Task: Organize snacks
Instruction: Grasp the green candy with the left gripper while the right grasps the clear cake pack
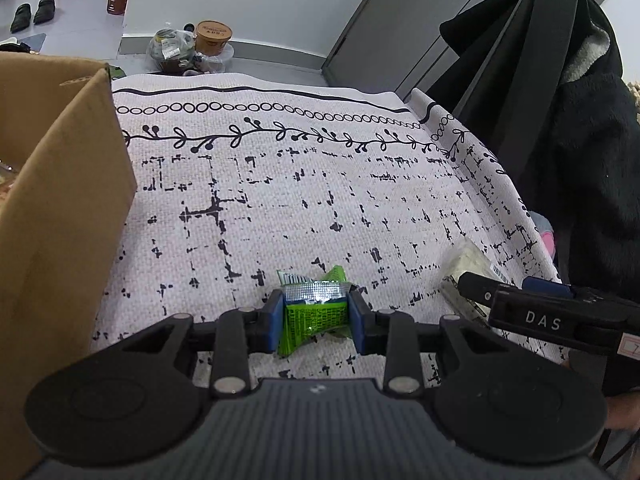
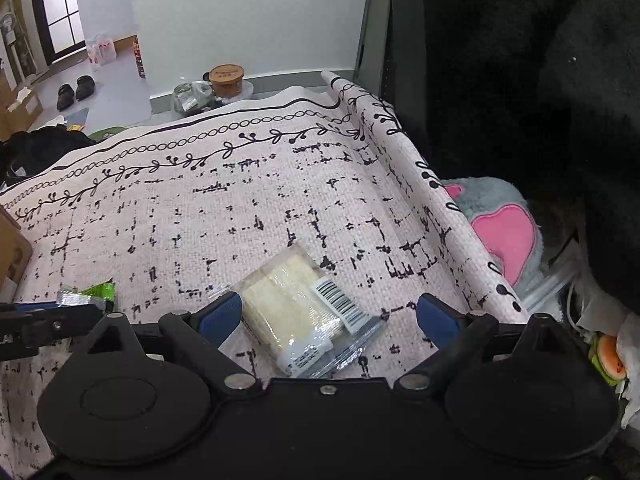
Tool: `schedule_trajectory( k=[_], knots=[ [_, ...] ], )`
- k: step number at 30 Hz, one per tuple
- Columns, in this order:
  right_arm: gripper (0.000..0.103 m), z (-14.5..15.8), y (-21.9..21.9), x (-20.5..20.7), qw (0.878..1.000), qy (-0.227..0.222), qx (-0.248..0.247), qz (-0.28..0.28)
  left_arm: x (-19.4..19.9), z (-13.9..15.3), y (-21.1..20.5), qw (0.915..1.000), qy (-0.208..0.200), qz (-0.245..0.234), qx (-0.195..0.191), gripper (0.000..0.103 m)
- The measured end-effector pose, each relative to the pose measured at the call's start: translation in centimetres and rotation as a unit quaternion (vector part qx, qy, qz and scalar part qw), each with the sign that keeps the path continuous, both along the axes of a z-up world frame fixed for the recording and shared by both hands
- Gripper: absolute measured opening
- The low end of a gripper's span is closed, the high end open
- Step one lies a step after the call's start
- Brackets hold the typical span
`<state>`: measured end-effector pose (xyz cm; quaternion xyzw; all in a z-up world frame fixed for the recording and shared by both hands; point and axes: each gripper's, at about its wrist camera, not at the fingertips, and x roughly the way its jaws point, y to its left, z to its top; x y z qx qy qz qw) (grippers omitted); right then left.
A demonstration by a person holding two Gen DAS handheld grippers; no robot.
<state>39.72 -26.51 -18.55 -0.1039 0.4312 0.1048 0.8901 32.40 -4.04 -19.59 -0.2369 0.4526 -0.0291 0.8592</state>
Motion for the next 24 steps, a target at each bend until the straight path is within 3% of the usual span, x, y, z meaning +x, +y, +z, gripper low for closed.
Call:
schedule_trajectory(
  k=[4,11,19,24],
  knots=[
    [0.090,-0.3,0.7,0.6,1.000,-0.006,0.008,0.015,0.0,0.0,0.0,1.0000,0.000,0.001,-0.001,0.032],
    [0.049,-0.6,1.2,-0.2,0.999,0.033,-0.001,0.028,0.0,0.2,-0.1,1.0000,-0.001,0.002,0.000,0.032],
    [0.046,0.0,0.5,-1.6,0.998,0.068,0.005,-0.010,-0.4,0.5,-0.6,0.9999,-0.002,-0.007,0.008,0.032],
    [0.046,1.1,0.2,-2.9,0.997,0.066,0.010,-0.025,-0.8,1.2,-1.1,0.9998,-0.010,-0.013,0.014,0.032]
  ],
)
